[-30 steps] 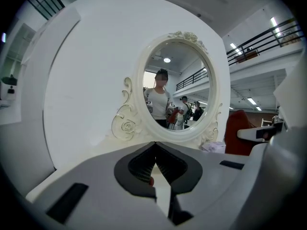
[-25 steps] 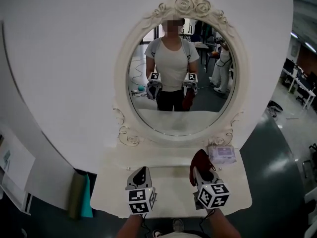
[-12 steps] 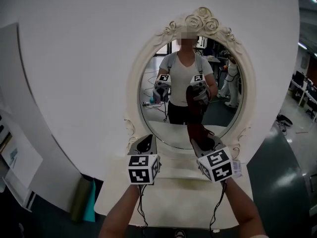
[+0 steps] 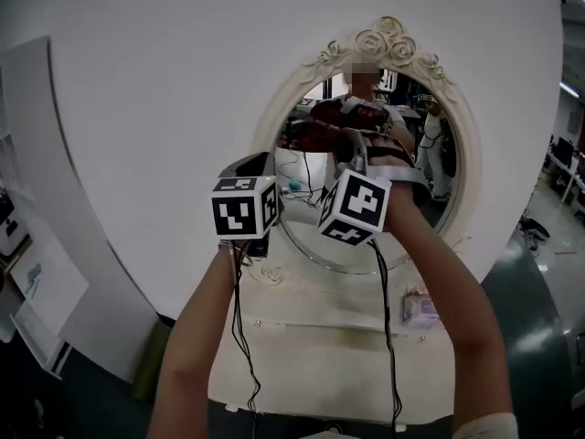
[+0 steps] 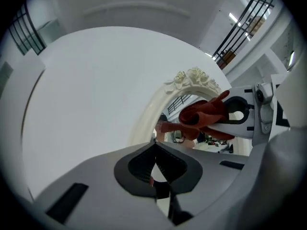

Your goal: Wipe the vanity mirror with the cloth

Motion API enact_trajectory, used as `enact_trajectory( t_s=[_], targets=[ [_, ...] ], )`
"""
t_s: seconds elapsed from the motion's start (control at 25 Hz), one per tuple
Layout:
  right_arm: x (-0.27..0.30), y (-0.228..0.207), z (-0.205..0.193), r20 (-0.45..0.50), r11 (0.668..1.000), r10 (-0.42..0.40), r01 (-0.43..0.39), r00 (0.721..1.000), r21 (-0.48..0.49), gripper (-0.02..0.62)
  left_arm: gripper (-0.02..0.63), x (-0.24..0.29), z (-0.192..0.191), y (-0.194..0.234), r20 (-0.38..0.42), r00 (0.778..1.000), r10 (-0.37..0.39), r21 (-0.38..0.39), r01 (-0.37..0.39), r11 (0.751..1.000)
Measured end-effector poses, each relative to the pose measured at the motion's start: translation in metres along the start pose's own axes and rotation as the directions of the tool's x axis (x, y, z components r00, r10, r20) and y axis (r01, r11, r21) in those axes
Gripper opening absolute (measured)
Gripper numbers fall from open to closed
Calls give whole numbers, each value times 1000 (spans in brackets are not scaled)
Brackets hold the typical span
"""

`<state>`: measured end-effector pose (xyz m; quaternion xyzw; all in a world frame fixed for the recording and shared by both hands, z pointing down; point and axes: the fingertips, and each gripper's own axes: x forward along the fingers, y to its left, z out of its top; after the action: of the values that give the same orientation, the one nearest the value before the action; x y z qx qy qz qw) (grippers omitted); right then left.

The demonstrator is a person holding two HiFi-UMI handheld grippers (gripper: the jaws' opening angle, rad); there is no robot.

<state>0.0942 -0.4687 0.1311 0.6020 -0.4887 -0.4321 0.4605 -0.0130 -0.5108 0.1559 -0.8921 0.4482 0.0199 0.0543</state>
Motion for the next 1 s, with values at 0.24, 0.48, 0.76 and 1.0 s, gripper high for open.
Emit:
enact_trajectory(
  t_s=[0.24,0.48,0.76,1.0],
  targets=[
    [31,-30,17,-73,983,-88,74,993,-169,64,11,2,14,22,33,999,20,-53,-18,998],
    [46,-9,21,-97,977,-89,68,991,-202,64,11,0,-6,29,4,1000,18,-35,-17,999],
    [51,48,35,-87,973,-25,5,996,-229,64,11,-1,-50,32,-54,998,10,-59,-13,998],
    [52,133,31,-92,959,88,-109,992,-262,64,11,-10,-129,32,-145,989,-6,-117,-12,993]
  ],
)
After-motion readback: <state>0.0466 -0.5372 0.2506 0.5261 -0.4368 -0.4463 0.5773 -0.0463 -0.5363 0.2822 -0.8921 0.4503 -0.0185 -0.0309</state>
